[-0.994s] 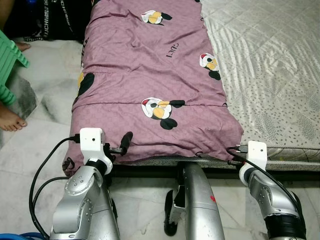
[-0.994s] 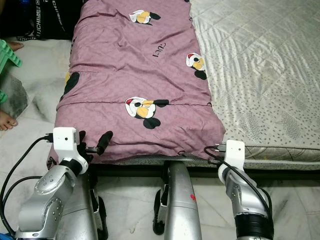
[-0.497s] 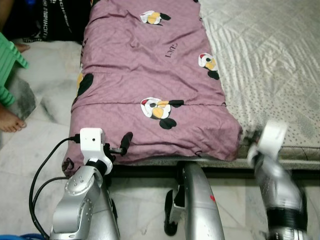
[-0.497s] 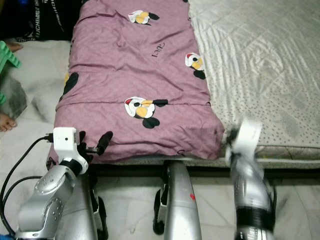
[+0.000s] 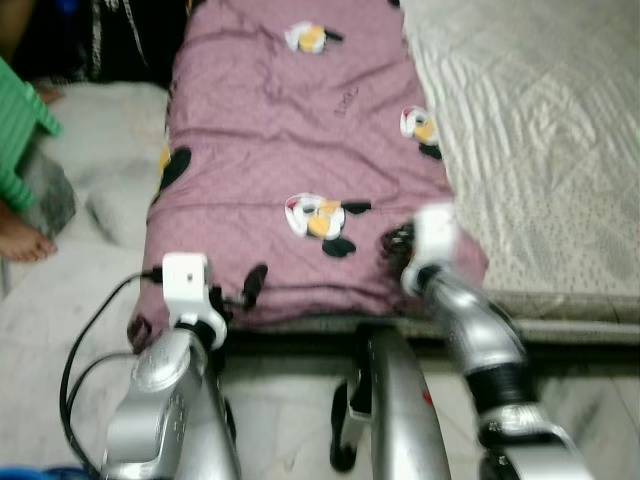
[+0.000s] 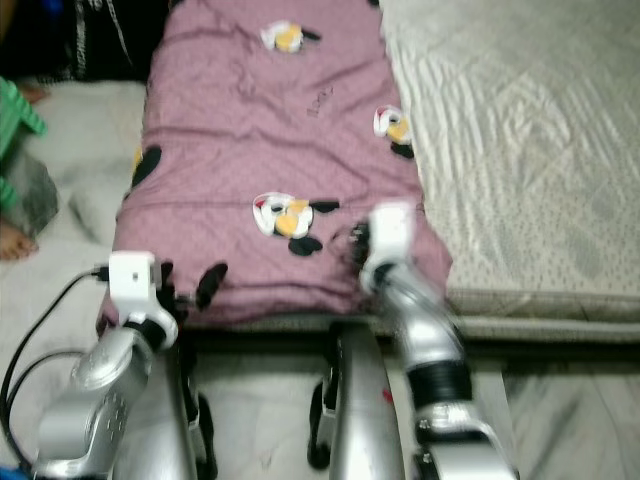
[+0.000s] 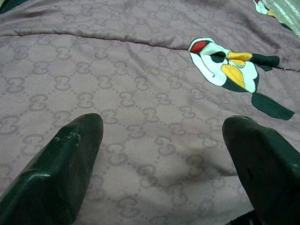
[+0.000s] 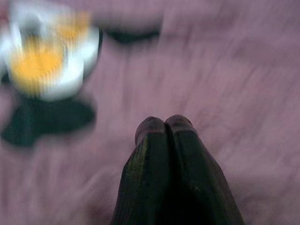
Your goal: Clean up the room
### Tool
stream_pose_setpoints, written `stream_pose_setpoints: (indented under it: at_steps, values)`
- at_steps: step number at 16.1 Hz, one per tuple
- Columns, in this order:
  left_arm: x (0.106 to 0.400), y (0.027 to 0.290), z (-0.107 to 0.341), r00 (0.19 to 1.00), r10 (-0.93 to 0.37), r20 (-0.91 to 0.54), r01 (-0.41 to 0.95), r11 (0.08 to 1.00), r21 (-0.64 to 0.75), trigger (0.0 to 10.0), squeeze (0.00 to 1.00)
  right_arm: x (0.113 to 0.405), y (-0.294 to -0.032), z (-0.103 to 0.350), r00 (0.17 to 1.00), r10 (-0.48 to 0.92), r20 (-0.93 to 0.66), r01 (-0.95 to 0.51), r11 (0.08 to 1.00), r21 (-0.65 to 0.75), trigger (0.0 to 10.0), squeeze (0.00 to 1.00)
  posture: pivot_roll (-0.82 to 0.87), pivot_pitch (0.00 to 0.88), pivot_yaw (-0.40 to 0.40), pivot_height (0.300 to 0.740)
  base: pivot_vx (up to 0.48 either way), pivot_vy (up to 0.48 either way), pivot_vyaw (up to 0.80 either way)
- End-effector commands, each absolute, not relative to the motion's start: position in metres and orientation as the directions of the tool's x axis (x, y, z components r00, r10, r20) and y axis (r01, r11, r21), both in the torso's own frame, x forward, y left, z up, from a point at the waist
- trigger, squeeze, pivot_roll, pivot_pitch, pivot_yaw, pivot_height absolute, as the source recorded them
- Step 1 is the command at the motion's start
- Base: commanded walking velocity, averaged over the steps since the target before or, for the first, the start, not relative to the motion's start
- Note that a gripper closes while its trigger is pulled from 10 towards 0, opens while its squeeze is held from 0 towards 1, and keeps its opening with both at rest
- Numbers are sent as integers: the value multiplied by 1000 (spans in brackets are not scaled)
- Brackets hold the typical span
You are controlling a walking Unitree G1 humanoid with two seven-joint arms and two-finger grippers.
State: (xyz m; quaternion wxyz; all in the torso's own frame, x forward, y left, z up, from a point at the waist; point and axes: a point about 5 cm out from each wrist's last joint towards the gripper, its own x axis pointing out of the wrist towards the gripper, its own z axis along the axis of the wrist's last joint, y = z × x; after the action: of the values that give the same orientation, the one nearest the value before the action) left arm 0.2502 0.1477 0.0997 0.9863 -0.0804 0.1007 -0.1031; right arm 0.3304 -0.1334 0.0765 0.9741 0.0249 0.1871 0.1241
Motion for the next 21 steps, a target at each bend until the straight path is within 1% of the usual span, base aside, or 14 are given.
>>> stream_pose_setpoints:
  at_steps: [1, 2, 3, 5, 6, 8, 9, 10, 12, 14, 16, 19, 20, 21]
  values:
    - [248, 146, 98, 955, -221, -199, 188, 967, -174, 10000, 0, 330, -139, 68, 889, 214, -404, -188, 977, 104, 0, 0, 66, 211, -96, 556, 0, 0, 0]
    - [248, 145, 98, 955, -217, -200, 184, 968, -172, 10000, 0, 328, -140, 51, 856, 183, -483, -143, 982, 119, 0, 0, 71, 212, -96, 556, 0, 0, 0]
    - [247, 146, 98, 956, -215, -201, 182, 968, -172, 10000, 0, 327, -143, 46, 849, 164, -502, -126, 986, 109, 0, 0, 71, 212, -96, 556, 0, 0, 0]
    - [247, 146, 97, 955, -214, -205, 180, 968, -173, 10000, 0, 327, -163, 40, 852, 62, -521, -10, 995, 103, 0, 0, 68, 212, -93, 556, 0, 0, 0]
    - [247, 145, 96, 953, -221, -209, 186, 967, -174, 10000, 0, 328, -185, 42, 859, -37, -510, 89, 993, 76, 0, 0, 63, 211, -90, 556, 0, 0, 0]
    - [247, 144, 96, 952, -224, -210, 189, 967, -173, 10000, 0, 327, -198, 42, 859, -94, -503, 140, 989, 55, 0, 0, 63, 211, -88, 556, 0, 0, 0]
    - [246, 144, 96, 951, -224, -211, 189, 967, -173, 10000, 0, 325, -210, 41, 856, -142, -497, 183, 983, 35, 0, 0, 62, 212, -90, 556, 0, 0, 0]
    - [246, 144, 95, 951, -224, -213, 189, 967, -172, 10000, 0, 321, -224, 40, 850, -189, -492, 234, 972, 31, 0, 0, 62, 214, -92, 556, 0, 0, 0]
    - [245, 145, 95, 951, -217, -219, 181, 968, -173, 10000, 0, 311, -242, 37, 841, -235, -488, 293, 955, 44, 0, 0, 62, 217, -94, 556, 0, 0, 0]
    - [243, 146, 94, 951, -213, -225, 175, 968, -177, 10000, 0, 290, -263, 32, 823, -290, -489, 353, 935, 40, 0, 0, 51, 225, -98, 556, 0, 0, 0]
    - [243, 146, 93, 950, -213, -226, 175, 968, -178, 10000, 0, 279, -270, 29, 811, -309, -496, 375, 926, 35, 0, 0, 47, 226, -97, 556, 0, 0, 0]
    - [243, 147, 93, 949, -215, -231, 176, 968, -179, 10000, 0, 250, -280, 20, 784, -353, -510, 422, 906, 22, 0, 0, 35, 230, -90, 556, 0, 0, 0]
    - [243, 146, 94, 949, -218, -230, 179, 968, -177, 10000, 0, 252, -280, 31, 820, -367, -440, 425, 905, 36, 0, 0, 32, 228, -86, 556, 0, 0, 0]
    - [243, 146, 95, 949, -222, -225, 184, 967, -175, 10000, 0, 261, -278, 49, 864, -364, -347, 403, 914, 43, 0, 0, 29, 226, -83, 556, 0, 0, 0]
